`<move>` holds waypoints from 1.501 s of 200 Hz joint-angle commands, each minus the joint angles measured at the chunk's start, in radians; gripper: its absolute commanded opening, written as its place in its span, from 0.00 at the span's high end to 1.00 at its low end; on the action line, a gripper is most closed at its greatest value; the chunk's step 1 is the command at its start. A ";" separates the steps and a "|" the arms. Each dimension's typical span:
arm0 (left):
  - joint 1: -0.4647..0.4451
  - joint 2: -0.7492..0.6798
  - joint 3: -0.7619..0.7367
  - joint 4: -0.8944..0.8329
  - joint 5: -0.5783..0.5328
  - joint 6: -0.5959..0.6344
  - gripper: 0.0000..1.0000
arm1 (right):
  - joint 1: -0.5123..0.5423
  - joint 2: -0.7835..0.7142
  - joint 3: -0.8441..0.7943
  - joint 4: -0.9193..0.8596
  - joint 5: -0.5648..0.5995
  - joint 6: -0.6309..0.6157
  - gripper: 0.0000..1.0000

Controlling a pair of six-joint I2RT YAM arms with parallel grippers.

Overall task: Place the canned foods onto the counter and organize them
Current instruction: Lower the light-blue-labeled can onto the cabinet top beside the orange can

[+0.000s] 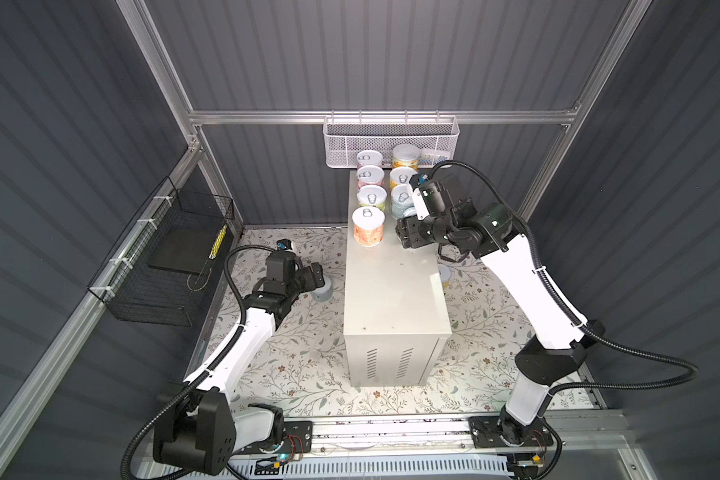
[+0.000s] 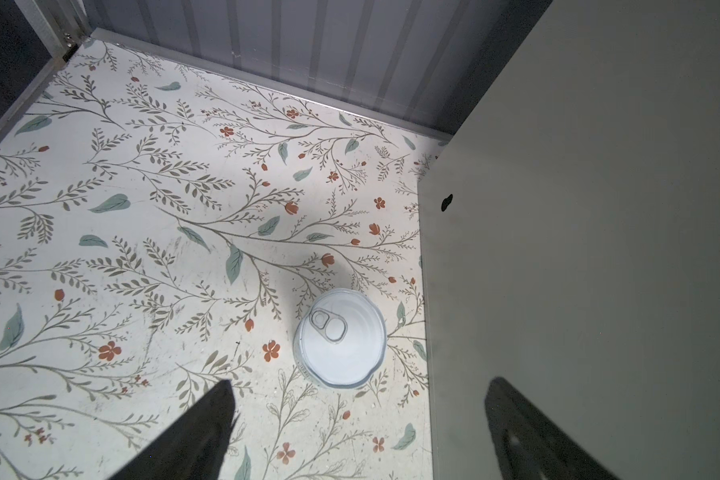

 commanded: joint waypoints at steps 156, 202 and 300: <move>0.004 -0.030 0.015 -0.004 0.019 0.019 0.04 | 0.003 -0.133 -0.019 0.034 -0.099 0.003 0.01; 0.004 -0.031 0.011 -0.006 0.016 0.015 0.04 | 0.019 -0.286 -0.225 0.133 -0.128 0.024 0.03; 0.004 -0.013 0.009 -0.001 0.025 0.011 0.05 | 0.008 -0.344 -0.454 0.270 -0.101 0.045 0.48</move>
